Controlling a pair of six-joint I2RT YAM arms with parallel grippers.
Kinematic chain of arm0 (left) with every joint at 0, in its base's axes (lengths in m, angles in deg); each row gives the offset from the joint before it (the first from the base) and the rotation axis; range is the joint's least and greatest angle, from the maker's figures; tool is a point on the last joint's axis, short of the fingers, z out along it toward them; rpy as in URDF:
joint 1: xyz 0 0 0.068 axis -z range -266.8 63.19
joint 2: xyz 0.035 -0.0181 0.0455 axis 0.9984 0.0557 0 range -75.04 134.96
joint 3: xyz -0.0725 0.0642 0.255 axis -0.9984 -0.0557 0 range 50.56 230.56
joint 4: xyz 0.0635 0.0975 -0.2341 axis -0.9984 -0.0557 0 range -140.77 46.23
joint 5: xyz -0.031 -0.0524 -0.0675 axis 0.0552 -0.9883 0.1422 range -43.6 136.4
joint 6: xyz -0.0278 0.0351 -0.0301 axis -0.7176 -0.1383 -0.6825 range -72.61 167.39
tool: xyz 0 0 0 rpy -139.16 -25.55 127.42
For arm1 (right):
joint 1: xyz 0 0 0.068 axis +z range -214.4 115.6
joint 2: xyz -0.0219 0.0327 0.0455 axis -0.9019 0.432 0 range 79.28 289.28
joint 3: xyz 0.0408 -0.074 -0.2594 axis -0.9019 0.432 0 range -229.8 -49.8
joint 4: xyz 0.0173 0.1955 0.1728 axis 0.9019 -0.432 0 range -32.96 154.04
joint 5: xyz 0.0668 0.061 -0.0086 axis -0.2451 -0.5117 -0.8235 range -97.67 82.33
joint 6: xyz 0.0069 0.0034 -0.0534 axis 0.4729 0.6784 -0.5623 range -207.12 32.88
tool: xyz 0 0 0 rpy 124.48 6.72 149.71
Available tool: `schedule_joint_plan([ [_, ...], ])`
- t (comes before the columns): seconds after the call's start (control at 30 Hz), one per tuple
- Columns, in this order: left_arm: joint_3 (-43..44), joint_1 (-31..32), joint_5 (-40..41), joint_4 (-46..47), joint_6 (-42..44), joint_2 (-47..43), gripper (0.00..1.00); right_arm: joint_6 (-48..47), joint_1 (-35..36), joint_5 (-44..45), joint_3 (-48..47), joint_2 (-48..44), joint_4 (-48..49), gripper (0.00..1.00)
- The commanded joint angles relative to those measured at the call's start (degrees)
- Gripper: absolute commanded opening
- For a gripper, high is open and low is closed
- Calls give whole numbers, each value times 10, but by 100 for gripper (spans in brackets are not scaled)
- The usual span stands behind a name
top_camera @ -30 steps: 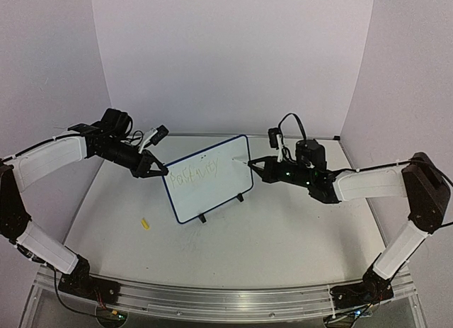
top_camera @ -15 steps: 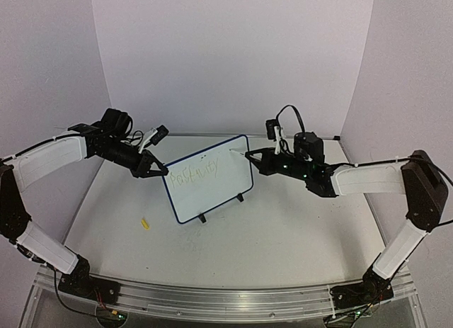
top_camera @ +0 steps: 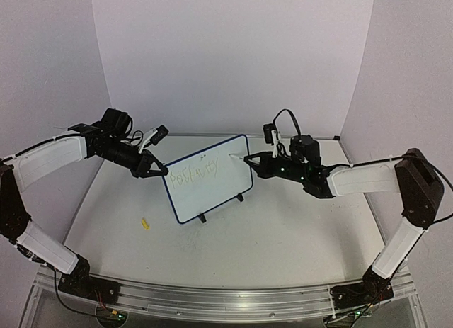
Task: Write a sentence on the whiteboard
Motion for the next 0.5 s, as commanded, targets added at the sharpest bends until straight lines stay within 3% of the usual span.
schedule_joint_plan([
  [0.0,22,5,-8,-19,9,10,0,0,2,18,-5,9,13,0],
  [0.47,22,5,-7,-19,9,10,0,14,2,17,22,19,13,0],
])
